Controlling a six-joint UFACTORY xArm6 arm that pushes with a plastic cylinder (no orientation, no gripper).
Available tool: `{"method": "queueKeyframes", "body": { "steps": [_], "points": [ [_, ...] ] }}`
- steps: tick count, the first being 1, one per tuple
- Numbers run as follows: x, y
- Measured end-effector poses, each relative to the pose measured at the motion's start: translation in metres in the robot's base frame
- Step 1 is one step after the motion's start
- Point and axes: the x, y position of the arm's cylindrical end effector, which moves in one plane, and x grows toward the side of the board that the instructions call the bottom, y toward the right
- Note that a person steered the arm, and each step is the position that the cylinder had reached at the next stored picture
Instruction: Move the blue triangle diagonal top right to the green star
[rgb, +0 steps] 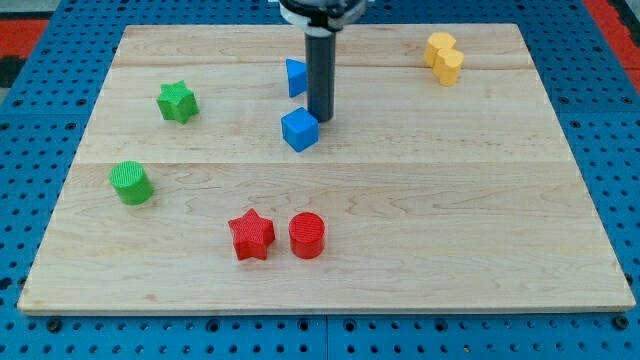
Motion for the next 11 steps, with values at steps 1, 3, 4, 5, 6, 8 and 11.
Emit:
{"method": "queueKeyframes", "body": {
  "steps": [1, 3, 4, 5, 6, 8, 11],
  "points": [
    [-0.023, 0.049],
    [-0.053, -0.041],
    [-0.073, -0.052],
    [-0.089, -0.061],
    [-0.102, -0.063],
    [-0.111, -0.064],
    [-0.111, -0.119]
  ]
}}
